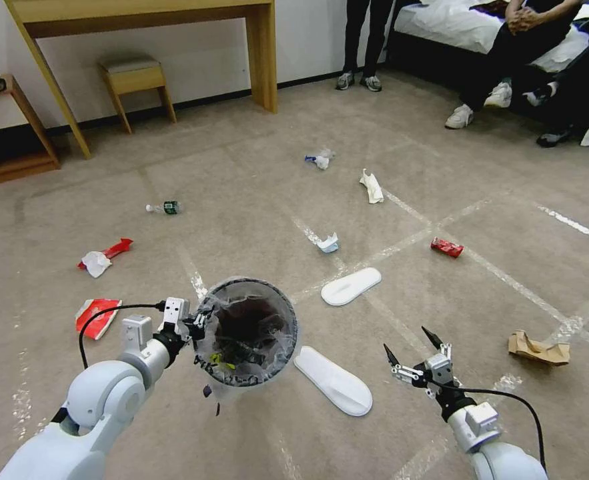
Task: Pick up the trash bin and place the garbage on the floor into it.
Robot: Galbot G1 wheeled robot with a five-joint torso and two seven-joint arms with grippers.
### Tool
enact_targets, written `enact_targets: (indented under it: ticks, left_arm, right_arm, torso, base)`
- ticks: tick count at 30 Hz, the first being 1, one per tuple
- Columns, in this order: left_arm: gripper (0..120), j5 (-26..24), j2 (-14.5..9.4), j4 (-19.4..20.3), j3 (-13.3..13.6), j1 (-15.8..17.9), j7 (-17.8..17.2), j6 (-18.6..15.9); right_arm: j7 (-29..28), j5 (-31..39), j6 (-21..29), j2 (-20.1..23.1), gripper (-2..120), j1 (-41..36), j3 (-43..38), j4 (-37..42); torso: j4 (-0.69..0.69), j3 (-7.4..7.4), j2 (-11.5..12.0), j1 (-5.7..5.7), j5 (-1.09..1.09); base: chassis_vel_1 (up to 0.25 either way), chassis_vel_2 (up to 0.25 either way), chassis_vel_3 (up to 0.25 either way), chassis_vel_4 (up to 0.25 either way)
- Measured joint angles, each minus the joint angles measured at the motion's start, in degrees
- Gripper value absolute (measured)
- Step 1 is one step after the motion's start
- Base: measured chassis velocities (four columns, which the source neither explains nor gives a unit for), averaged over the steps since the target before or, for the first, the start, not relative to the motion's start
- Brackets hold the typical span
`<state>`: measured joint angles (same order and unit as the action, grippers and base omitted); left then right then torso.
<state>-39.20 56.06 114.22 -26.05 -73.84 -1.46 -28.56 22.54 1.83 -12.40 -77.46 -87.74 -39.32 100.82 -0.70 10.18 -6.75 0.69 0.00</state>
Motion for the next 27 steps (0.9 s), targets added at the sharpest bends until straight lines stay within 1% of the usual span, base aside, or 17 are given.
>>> enact_targets:
  ticks: [5,7,10,12,13,14,15,16,17,18,20,21,23,24,25,27]
  left_arm:
    - [1,-0.5,0.1,-0.4,-0.7,0.6,0.3,0.3]
    - [1,-0.5,0.2,-0.7,-1.2,0.7,0.3,0.4]
    - [1,-0.5,0.3,-0.8,-1.4,0.7,0.4,0.5]
    - [1,-0.4,0.5,-0.9,-2.0,0.5,1.0,0.8]
    - [1,-0.4,0.5,-0.9,-2.0,0.5,1.0,0.8]
    - [1,-0.4,0.6,-1.0,-2.1,0.4,1.1,0.9]
    - [1,-0.3,0.6,-1.0,-2.4,0.3,1.2,1.0]
    - [1,-0.3,0.6,-1.0,-2.4,0.3,1.2,1.0]
    - [1,-0.3,0.7,-1.1,-2.6,0.2,1.3,1.0]
    - [1,-0.3,0.7,-1.1,-2.6,0.2,1.3,1.0]
    - [1,-0.1,0.8,-1.2,-2.9,0.2,1.4,1.2]
    - [1,-0.1,0.8,-1.2,-2.9,0.2,1.4,1.2]
    - [1,0.1,0.9,-1.5,-3.0,0.3,1.8,1.5]
    - [1,0.2,0.9,-1.6,-3.1,0.3,1.8,1.6]
    - [1,0.2,0.9,-1.6,-3.1,0.3,1.8,1.6]
    - [1,0.3,1.1,-1.7,-3.2,0.4,2.0,1.6]
  right_arm:
    - [0.0,0.3,1.9,0.9,100,0.2,1.0,0.5]
    - [-0.2,1.0,3.7,2.2,100,0.4,1.8,1.4]
    - [-0.4,1.5,4.4,2.8,100,0.5,2.1,1.8]
    - [-0.9,4.0,6.6,5.2,100,0.6,3.4,2.6]
    - [-0.9,4.0,6.6,5.2,100,0.6,3.4,2.6]
    - [-1.0,5.0,7.6,6.0,100,0.6,3.8,2.9]
    - [-1.1,7.4,10.0,8.2,100,0.6,4.7,3.8]
    - [-1.1,7.4,10.0,8.2,100,0.6,4.7,3.8]
    - [-1.6,9.1,11.1,10.0,100,0.6,5.4,4.3]
    - [-1.6,9.1,11.1,10.0,100,0.6,5.4,4.3]
    - [-3.4,12.8,14.6,15.1,100,1.1,6.7,5.3]
    - [-3.4,12.8,14.6,15.1,100,1.1,6.7,5.3]
    - [-5.0,16.6,17.2,19.5,100,2.0,8.1,5.7]
    - [-5.5,18.6,18.3,20.6,100,2.3,8.8,6.0]
    - [-5.5,18.6,18.3,20.6,100,2.3,8.8,6.0]
    - [-6.7,22.9,21.1,23.0,100,2.9,10.3,6.8]
  torso:
    - [0.00,0.00,0.0,0.00,0.01]
    - [0.00,0.00,0.0,0.00,-0.01]
    - [0.00,0.00,0.0,0.00,0.00]
    - [0.00,0.00,0.0,0.00,0.00]
    - [0.00,0.00,0.0,0.00,0.00]
    - [0.00,0.01,0.0,0.00,0.00]
    - [0.00,0.01,0.0,0.00,0.00]
    - [0.00,0.01,0.0,0.00,0.00]
    - [0.00,0.01,0.0,0.00,0.00]
    - [0.00,0.01,0.0,0.00,0.00]
    - [0.00,0.01,0.0,0.00,0.00]
    - [0.00,0.01,0.0,0.00,0.00]
    - [0.00,0.01,0.0,0.00,0.00]
    - [0.00,0.01,0.0,0.00,0.00]
    - [0.00,0.01,0.0,0.00,0.00]
    - [0.00,0.01,0.0,0.00,0.01]
  base:
    - [0.000,0.000,0.000,0.000]
    - [0.000,0.000,0.000,0.000]
    - [0.000,0.000,0.000,0.000]
    - [0.000,0.000,0.000,0.000]
    - [0.000,0.000,0.000,0.000]
    - [0.000,0.000,0.000,0.000]
    - [0.000,0.000,0.000,0.000]
    - [0.000,0.000,0.000,0.000]
    - [0.000,0.000,0.000,0.000]
    - [0.000,0.000,0.000,0.000]
    - [0.000,0.000,0.000,0.000]
    - [0.000,0.000,0.000,0.000]
    - [0.000,0.000,0.000,0.000]
    - [0.000,0.000,0.000,0.000]
    - [0.000,0.000,0.000,0.000]
    - [0.000,0.000,0.000,0.000]
